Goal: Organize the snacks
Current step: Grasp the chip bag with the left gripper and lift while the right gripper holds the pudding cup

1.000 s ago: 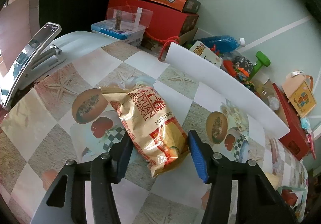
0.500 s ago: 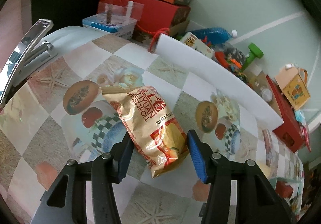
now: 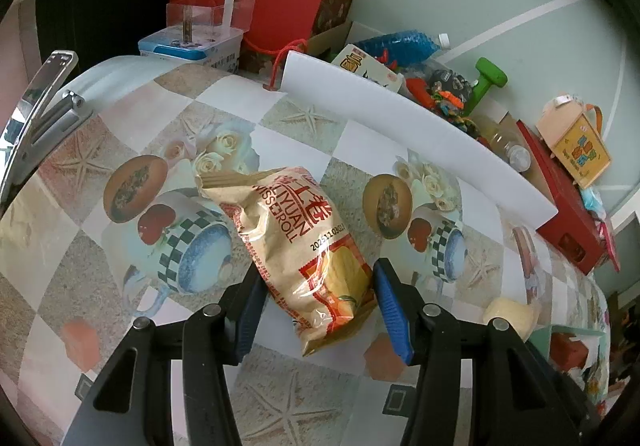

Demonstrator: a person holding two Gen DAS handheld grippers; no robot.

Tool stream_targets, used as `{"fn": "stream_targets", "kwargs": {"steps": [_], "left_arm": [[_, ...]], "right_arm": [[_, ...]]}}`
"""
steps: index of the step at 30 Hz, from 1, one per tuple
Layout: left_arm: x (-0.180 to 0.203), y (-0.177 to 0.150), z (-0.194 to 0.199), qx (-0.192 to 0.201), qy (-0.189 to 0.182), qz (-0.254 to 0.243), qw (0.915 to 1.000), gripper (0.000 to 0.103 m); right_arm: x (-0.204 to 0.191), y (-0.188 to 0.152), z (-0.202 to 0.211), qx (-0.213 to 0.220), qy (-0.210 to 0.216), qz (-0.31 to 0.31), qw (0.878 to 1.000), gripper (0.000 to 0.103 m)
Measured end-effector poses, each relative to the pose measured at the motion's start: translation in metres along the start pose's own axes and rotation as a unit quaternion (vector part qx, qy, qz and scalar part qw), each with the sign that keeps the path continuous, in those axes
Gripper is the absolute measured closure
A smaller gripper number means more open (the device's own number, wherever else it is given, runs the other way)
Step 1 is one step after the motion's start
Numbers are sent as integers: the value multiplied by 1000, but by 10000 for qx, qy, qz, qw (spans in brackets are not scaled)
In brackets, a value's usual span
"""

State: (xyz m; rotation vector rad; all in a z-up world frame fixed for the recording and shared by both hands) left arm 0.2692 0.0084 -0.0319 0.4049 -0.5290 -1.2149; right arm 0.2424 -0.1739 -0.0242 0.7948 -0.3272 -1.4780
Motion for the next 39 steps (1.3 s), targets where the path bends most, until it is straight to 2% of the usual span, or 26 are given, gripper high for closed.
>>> {"fn": "stream_targets", "kwargs": {"steps": [2,4,6,8,23,26,30,39], "left_arm": [[2,-1,0,-17,56,-110,9999,48],[4,-2,0,-32,79,-198,9998,48],[4,-3,0,-41,75,-243,9997,48],[4,-3,0,-51,43,-247,9997,48],[2,-3,1,-64,-67,-228,9997,48],[2,-3,1,-63,-65,-229,9997,48],[1,-3,1,-66,-67,-223,9997,48],[2,-2,5,1,-73,-187,9998,49]], "right_arm": [[2,0,0,-14,-85,-17,10000,84],[2,1,0,-4,-161,17,9999,77],[1,2,1,36,-324,98,9994,55],[0,4,3,121,-449,152,9988,49],[-16,16,-21,-10,-817,468,9956,49],[-13,14,-23,-37,-799,404,9960,50],[-10,15,-20,36,-769,314,9965,59],[-15,15,-8,200,-593,283,9976,60]]}}
Point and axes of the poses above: each gripper's, at about its wrist camera, not at the fingertips, and z roughly against the way its jaws point, x to its right, y to its top, the point moved 6 cm from there along -z, roughly the way its jaws point, and after that the axes turned 8 degrees about y, right-handed, at the moved point
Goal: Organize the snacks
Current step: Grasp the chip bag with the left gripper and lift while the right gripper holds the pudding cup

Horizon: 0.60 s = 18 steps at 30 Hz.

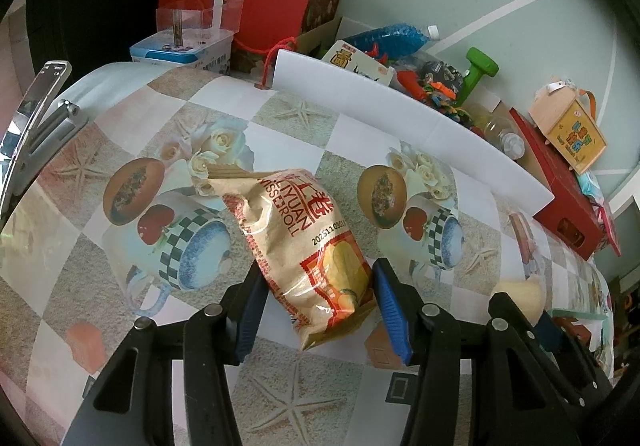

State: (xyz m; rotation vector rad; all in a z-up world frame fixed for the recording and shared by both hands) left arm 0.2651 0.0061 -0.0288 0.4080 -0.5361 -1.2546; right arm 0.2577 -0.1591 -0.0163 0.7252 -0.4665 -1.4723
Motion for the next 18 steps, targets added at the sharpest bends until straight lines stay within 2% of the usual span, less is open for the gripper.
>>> {"fn": "stream_targets", "kwargs": {"steps": [9,11,15,18], "left_arm": [[6,11,28,351,-214,23,9992,53],[11,13,38,474,-284,-36,9985,56],[29,17,57,738,-419,-234,9961,57],[45,16,59,757,-478,-462,9949,57]], "right_arm": [[11,17,41,481,114,-217,9985,60],[17,21,54,601,92,-293,9977,60],[34,28,77,847,24,-484,9952,60],[50,29,88,958,-11,-694,9930,60]]}}
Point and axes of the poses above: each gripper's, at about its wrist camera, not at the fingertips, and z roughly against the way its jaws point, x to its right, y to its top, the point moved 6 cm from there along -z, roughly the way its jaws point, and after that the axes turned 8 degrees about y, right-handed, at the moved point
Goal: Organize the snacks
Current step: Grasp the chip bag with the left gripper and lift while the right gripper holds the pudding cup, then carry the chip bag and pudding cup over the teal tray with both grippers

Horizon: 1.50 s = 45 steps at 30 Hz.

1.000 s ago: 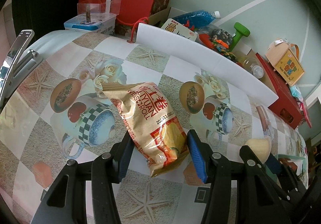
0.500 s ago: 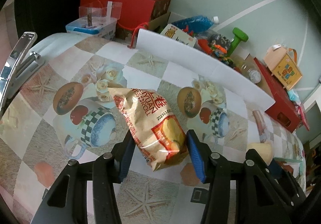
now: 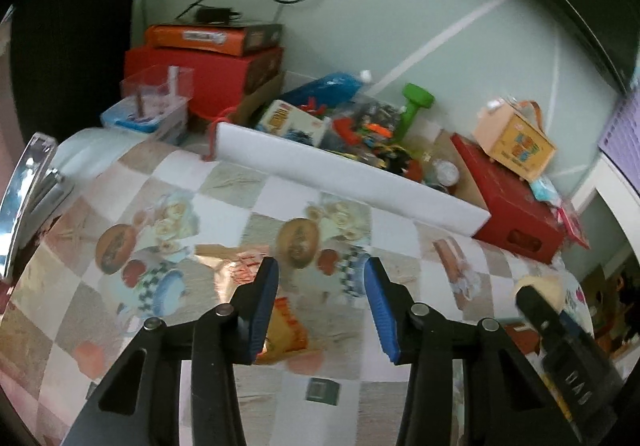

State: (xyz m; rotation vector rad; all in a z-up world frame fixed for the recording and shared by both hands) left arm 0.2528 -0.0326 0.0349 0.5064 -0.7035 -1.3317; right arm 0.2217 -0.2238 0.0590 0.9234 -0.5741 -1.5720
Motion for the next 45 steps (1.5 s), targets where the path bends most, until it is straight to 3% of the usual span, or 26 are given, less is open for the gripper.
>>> {"fn": "stream_targets", "kwargs": {"steps": [4,9,13,17,20,24,29,31,33,39,45], "left_arm": [[-4,-2,-6,-105,79,58,9999,57],[-39,-6,-14,-279,423,580,9970,56],[-54,-12,-23,-451,528,815,9942,49],[-43,-15,-28,-530,426,654,9955,47],[-31,-19,-40,-675,481,392,9958,37],[-29,-29,-58,-916,555,314,9938,37],[-27,-30,-60,-863,646,248,9939,37],[-27,-30,-59,-846,616,251,9942,44],[-27,-28,-56,-785,544,331,9949,58],[-23,-18,-40,-540,419,339,9971,59],[-5,-5,-11,-184,10,327,9993,59]], "right_arm": [[20,0,-1,-54,-91,-262,9996,60],[25,-8,-13,-296,0,-391,9988,60],[16,-13,-19,-388,105,-305,9987,60],[8,-16,-22,-435,199,-207,9986,60],[5,-17,-23,-455,222,-183,9985,60],[7,-17,-25,-486,214,-218,9984,60],[6,-18,-26,-506,213,-228,9982,60],[6,-18,-26,-508,218,-230,9982,60],[7,-18,-26,-497,216,-232,9983,60],[8,-14,-20,-400,217,-257,9986,60],[14,-6,-4,-151,194,-326,9992,60]]}}
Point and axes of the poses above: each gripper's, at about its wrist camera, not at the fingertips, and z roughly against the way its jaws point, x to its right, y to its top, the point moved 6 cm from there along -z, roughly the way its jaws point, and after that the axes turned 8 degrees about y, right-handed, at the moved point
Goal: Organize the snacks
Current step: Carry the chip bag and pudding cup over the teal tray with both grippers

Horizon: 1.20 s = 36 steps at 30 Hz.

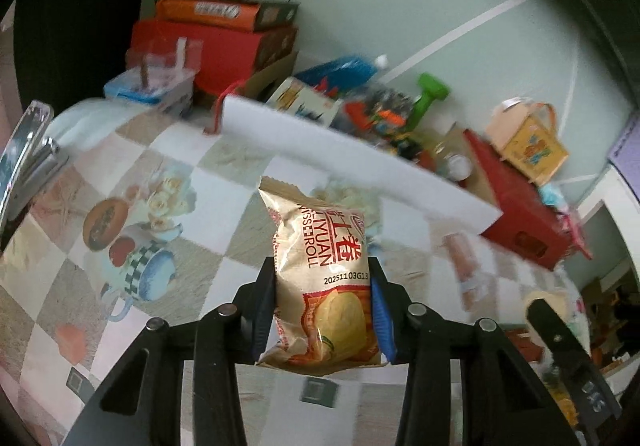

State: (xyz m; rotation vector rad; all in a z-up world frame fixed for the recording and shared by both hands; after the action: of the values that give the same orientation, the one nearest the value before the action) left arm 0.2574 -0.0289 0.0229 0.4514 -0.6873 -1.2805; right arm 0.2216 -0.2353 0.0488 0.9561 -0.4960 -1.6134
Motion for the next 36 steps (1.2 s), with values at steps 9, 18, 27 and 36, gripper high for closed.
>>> {"fn": "stream_targets", "kwargs": {"steps": [9,18,27,36], "left_arm": [[77,-6,29,202,-893,-720,9932,59],[159,-35,48,119,-1593,-1718,9721,59],[202,-68,50,-101,-1747,-2359,9559,59],[211,-82,43,-303,-1720,-2627,9489,59]], "right_arm": [[61,17,46,648,-787,-597,9930,59],[132,20,95,1049,-1802,-1286,9695,59],[133,15,88,721,-1996,-1068,9714,59],[135,7,82,355,-2015,-887,9748,59]]}}
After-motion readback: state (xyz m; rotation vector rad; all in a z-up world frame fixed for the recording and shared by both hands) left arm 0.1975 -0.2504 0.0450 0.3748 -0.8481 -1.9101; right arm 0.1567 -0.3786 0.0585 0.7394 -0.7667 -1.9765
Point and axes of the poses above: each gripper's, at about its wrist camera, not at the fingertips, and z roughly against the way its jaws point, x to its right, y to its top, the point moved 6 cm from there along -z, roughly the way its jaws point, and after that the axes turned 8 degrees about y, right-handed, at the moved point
